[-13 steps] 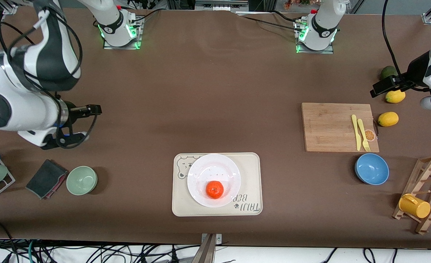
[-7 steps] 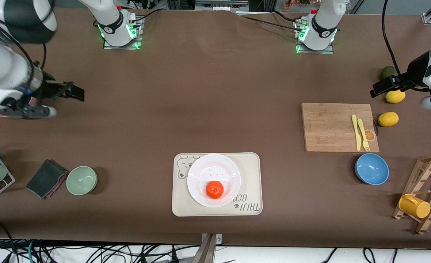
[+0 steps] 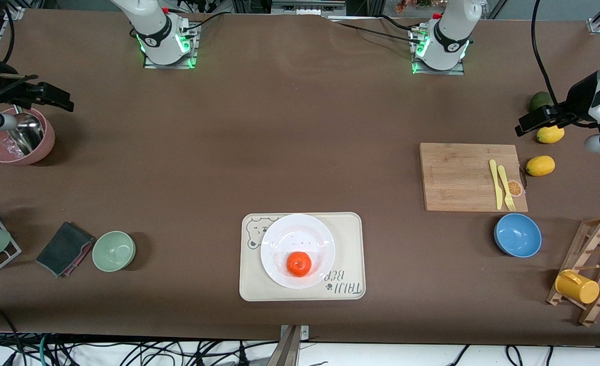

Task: Place orange and plate with both arms

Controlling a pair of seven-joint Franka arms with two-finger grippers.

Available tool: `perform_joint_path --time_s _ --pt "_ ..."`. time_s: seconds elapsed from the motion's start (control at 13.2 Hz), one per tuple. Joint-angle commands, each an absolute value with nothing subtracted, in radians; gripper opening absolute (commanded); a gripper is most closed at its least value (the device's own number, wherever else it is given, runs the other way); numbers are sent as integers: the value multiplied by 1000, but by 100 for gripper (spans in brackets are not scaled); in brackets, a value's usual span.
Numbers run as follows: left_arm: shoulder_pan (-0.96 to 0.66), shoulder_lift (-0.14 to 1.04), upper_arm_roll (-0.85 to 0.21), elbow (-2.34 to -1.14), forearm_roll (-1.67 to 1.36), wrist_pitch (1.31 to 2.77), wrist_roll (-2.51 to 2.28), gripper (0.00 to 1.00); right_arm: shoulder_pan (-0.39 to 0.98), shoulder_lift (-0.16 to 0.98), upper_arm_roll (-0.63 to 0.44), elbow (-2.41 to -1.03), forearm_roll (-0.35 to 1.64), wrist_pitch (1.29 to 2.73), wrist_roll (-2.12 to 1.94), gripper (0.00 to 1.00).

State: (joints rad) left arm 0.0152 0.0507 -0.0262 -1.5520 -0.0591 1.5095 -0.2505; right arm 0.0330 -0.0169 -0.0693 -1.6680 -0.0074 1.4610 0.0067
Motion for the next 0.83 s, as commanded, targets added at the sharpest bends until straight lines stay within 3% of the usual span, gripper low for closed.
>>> perform_joint_path --time_s 0.0,0.76 --pt "14 54 -28 -1554 -71 1539 -242 100 20 -14 -67 -1660 -9 1486 -15 100" --pt "12 51 -81 -1554 -71 1540 -242 100 25 37 -63 -1600 -8 1479 5 100"
